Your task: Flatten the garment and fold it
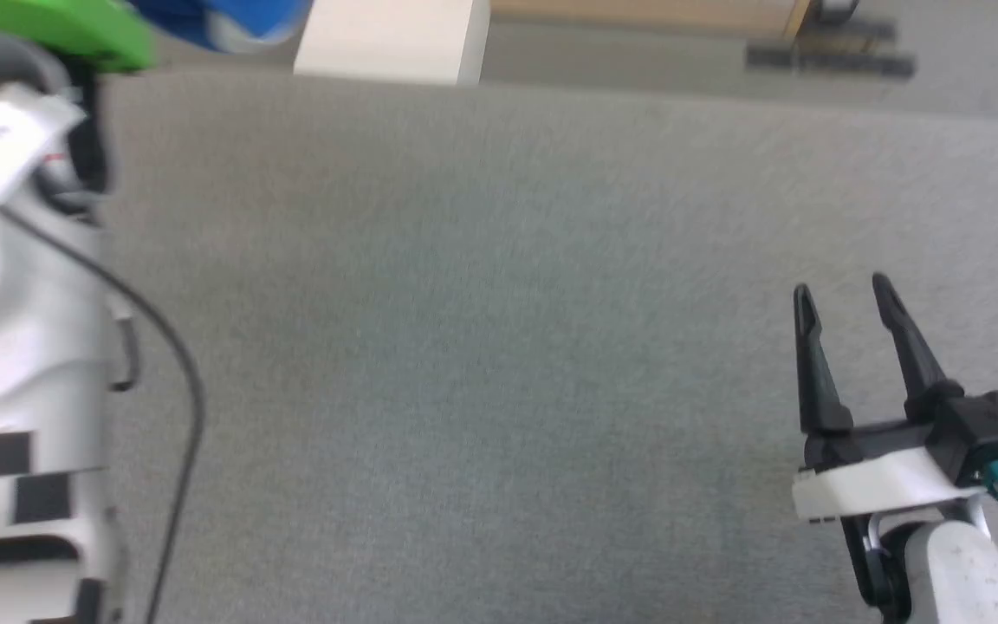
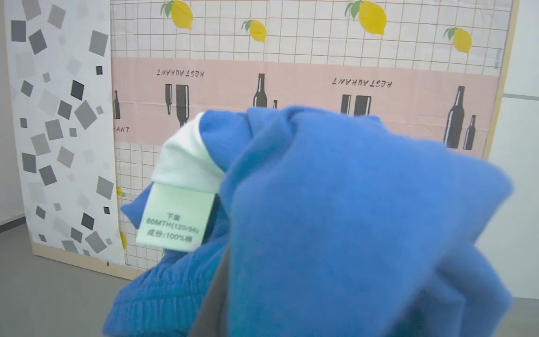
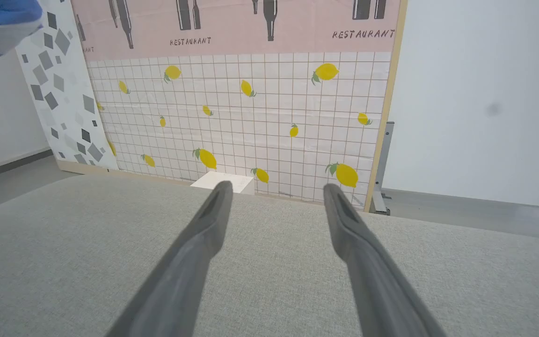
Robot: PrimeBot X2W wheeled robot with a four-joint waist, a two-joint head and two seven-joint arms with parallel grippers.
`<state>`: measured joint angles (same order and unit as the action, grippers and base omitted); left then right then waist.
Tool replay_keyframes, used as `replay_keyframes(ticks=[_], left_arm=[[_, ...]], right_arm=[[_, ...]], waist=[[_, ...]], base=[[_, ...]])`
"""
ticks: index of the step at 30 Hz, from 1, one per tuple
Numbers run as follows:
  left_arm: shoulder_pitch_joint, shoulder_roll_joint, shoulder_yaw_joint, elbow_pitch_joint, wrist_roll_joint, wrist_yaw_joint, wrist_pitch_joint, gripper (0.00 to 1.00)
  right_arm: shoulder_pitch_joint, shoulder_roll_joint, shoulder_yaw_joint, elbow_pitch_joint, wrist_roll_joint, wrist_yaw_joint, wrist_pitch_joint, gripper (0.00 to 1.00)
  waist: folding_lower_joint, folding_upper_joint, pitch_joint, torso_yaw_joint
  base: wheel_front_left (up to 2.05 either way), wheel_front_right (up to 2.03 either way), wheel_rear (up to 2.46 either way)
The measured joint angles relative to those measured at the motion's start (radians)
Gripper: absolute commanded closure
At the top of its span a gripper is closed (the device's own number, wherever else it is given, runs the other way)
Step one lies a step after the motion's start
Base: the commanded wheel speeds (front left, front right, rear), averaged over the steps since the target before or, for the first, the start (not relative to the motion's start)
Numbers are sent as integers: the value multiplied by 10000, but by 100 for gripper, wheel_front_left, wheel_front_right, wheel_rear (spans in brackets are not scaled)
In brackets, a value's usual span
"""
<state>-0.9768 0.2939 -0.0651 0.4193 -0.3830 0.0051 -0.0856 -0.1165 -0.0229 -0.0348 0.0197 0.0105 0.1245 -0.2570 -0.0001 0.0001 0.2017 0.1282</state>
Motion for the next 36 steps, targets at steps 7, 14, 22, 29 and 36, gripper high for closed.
replay_keyframes(ticks=[7, 14, 22, 29, 36], left_arm=[[-417, -1204, -832, 575, -330, -583, 109, 100], [-388, -2192, -1622, 1371, -924, -836, 502, 100], [616, -2412, -3162, 2543, -1822, -830, 2054, 100], [1791, -2428, -5405, 3137, -3208, -276, 3818, 100], [2340, -2460, -6851, 4228, -3329, 311, 5716, 100]], right_arm=[[237, -2, 65, -15, 77, 0, 2, 0], [373, -4, 111, -44, 150, 0, 2, 0], [373, -8, 46, -98, 209, 0, 2, 0], [367, -10, 196, -94, 270, 0, 2, 0], [357, -10, 324, -90, 351, 0, 2, 0]], waist=[[0, 0, -987, -645], [0, 0, -1302, -1714], [0, 0, -1220, -2867], [0, 0, -966, -3549], [0, 0, -823, -4023]], base=[[0, 0, 0], [0, 0, 0], [0, 0, 0], [0, 0, 0], [0, 0, 0]])
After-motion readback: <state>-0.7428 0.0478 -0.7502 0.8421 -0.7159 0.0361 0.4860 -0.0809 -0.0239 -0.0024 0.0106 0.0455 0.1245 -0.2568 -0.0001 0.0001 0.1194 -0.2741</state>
